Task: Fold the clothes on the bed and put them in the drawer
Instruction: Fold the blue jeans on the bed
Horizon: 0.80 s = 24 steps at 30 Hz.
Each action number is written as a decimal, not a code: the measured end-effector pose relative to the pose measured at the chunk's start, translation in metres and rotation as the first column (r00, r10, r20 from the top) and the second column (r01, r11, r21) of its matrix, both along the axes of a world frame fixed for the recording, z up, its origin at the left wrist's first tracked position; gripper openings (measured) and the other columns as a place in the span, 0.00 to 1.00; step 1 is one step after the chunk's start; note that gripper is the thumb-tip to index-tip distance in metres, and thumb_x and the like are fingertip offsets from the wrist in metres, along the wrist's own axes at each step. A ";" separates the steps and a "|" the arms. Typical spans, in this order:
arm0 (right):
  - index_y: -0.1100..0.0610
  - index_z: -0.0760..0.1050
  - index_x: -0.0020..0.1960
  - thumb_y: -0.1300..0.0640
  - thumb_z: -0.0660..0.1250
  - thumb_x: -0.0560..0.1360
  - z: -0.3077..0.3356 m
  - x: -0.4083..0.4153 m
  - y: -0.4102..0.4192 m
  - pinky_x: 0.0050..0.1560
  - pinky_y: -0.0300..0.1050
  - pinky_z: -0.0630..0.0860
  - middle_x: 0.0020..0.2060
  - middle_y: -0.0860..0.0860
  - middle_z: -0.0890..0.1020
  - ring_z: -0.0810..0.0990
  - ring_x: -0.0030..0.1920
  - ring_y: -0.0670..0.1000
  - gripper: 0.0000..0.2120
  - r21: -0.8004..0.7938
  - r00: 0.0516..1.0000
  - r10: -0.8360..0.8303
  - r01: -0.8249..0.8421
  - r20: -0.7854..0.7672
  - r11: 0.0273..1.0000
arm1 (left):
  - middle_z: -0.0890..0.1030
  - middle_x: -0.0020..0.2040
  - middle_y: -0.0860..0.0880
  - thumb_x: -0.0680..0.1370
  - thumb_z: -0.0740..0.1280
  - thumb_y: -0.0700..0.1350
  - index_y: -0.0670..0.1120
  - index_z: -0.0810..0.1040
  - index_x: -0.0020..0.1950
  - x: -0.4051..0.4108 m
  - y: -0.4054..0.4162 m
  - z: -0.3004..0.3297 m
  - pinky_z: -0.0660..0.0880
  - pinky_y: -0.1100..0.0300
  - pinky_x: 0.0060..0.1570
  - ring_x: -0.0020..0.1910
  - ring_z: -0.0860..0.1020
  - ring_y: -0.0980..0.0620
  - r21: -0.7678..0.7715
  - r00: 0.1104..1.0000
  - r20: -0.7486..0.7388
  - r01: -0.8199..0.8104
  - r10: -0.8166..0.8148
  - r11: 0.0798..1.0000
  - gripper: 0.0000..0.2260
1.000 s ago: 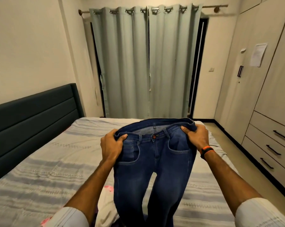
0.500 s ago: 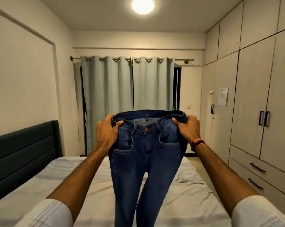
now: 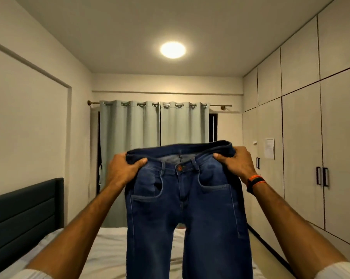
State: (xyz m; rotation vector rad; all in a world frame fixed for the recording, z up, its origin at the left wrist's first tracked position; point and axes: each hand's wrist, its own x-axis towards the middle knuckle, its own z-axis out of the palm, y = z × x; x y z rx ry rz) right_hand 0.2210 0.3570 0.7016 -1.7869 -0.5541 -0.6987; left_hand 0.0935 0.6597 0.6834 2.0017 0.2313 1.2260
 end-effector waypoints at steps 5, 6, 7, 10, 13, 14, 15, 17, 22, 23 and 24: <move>0.56 0.85 0.46 0.51 0.78 0.69 -0.079 0.016 -0.015 0.49 0.47 0.79 0.43 0.53 0.86 0.83 0.46 0.52 0.10 -0.169 0.990 -0.009 -0.015 -0.138 0.986 | 0.86 0.42 0.44 0.61 0.83 0.46 0.40 0.85 0.46 -0.002 0.019 -0.086 0.81 0.51 0.47 0.43 0.85 0.46 -0.230 0.918 -0.296 0.200 -0.264 0.952 0.18; 0.56 0.85 0.45 0.51 0.78 0.69 -0.092 0.022 -0.018 0.50 0.50 0.80 0.42 0.53 0.86 0.83 0.45 0.52 0.10 -0.193 0.984 -0.015 -0.020 -0.177 0.981 | 0.86 0.41 0.43 0.61 0.83 0.45 0.39 0.84 0.46 -0.003 0.021 -0.098 0.82 0.50 0.47 0.43 0.85 0.45 -0.264 0.893 -0.341 0.210 -0.295 0.941 0.18; 0.57 0.85 0.45 0.50 0.78 0.69 -0.108 0.024 -0.021 0.50 0.52 0.81 0.41 0.52 0.86 0.84 0.45 0.52 0.11 -0.217 0.974 -0.011 -0.039 -0.226 0.975 | 0.86 0.41 0.44 0.61 0.83 0.44 0.39 0.84 0.45 -0.004 0.023 -0.113 0.82 0.49 0.47 0.43 0.85 0.45 -0.276 0.875 -0.381 0.202 -0.300 0.940 0.17; 0.58 0.85 0.44 0.51 0.79 0.68 -0.146 0.029 -0.024 0.51 0.56 0.82 0.41 0.53 0.87 0.85 0.45 0.54 0.12 -0.203 0.927 0.073 -0.156 -0.367 0.967 | 0.86 0.40 0.46 0.64 0.82 0.46 0.41 0.85 0.43 -0.005 0.020 -0.150 0.82 0.50 0.47 0.42 0.85 0.47 -0.281 0.858 -0.439 0.153 -0.269 0.947 0.13; 0.62 0.84 0.47 0.57 0.77 0.70 -0.165 0.019 -0.021 0.51 0.51 0.83 0.43 0.55 0.87 0.85 0.47 0.55 0.09 -0.141 0.865 0.242 -0.332 -0.440 0.932 | 0.86 0.42 0.46 0.69 0.79 0.43 0.43 0.84 0.46 -0.009 0.005 -0.173 0.81 0.55 0.44 0.43 0.84 0.49 -0.370 0.842 -0.404 0.209 -0.359 0.905 0.09; 0.63 0.84 0.49 0.58 0.76 0.71 -0.167 0.015 -0.021 0.49 0.48 0.83 0.44 0.55 0.87 0.85 0.48 0.55 0.09 -0.117 0.841 0.302 -0.390 -0.449 0.913 | 0.86 0.42 0.47 0.71 0.78 0.42 0.44 0.84 0.46 -0.013 0.000 -0.175 0.80 0.57 0.42 0.43 0.84 0.49 -0.386 0.830 -0.398 0.234 -0.390 0.892 0.07; 0.63 0.83 0.51 0.59 0.75 0.72 -0.170 0.009 -0.023 0.48 0.45 0.82 0.45 0.55 0.87 0.85 0.49 0.55 0.10 -0.098 0.811 0.356 -0.447 -0.465 0.889 | 0.86 0.41 0.49 0.72 0.76 0.42 0.45 0.83 0.46 -0.016 -0.002 -0.177 0.79 0.59 0.41 0.44 0.84 0.49 -0.401 0.815 -0.402 0.252 -0.417 0.880 0.06; 0.62 0.82 0.53 0.58 0.73 0.73 -0.174 0.004 -0.031 0.47 0.41 0.81 0.48 0.55 0.86 0.85 0.50 0.53 0.11 -0.035 0.743 0.460 -0.543 -0.485 0.839 | 0.86 0.41 0.50 0.72 0.76 0.43 0.45 0.82 0.48 -0.024 0.001 -0.180 0.79 0.59 0.42 0.45 0.84 0.47 -0.438 0.775 -0.389 0.319 -0.498 0.840 0.07; 0.60 0.83 0.51 0.51 0.82 0.62 -0.196 0.011 -0.054 0.48 0.45 0.81 0.49 0.58 0.85 0.85 0.48 0.54 0.23 0.231 0.598 0.597 -0.577 -0.535 0.784 | 0.85 0.51 0.39 0.57 0.84 0.52 0.39 0.82 0.56 -0.031 0.025 -0.203 0.81 0.54 0.44 0.48 0.84 0.43 -0.624 0.681 -0.259 0.423 -0.685 0.657 0.33; 0.60 0.83 0.51 0.49 0.83 0.61 -0.203 0.016 -0.052 0.48 0.45 0.81 0.49 0.58 0.85 0.85 0.48 0.54 0.24 0.186 0.633 0.512 -0.509 -0.581 0.840 | 0.85 0.51 0.39 0.59 0.83 0.51 0.39 0.82 0.55 -0.026 0.029 -0.209 0.81 0.52 0.47 0.48 0.84 0.42 -0.623 0.725 -0.312 0.332 -0.615 0.708 0.29; 0.61 0.83 0.51 0.50 0.82 0.63 -0.209 0.021 -0.046 0.47 0.45 0.80 0.49 0.59 0.85 0.85 0.47 0.55 0.22 0.056 0.699 0.349 -0.406 -0.624 0.912 | 0.85 0.50 0.40 0.61 0.82 0.50 0.40 0.83 0.53 -0.016 0.034 -0.215 0.81 0.51 0.49 0.49 0.84 0.42 -0.551 0.764 -0.435 0.192 -0.476 0.812 0.25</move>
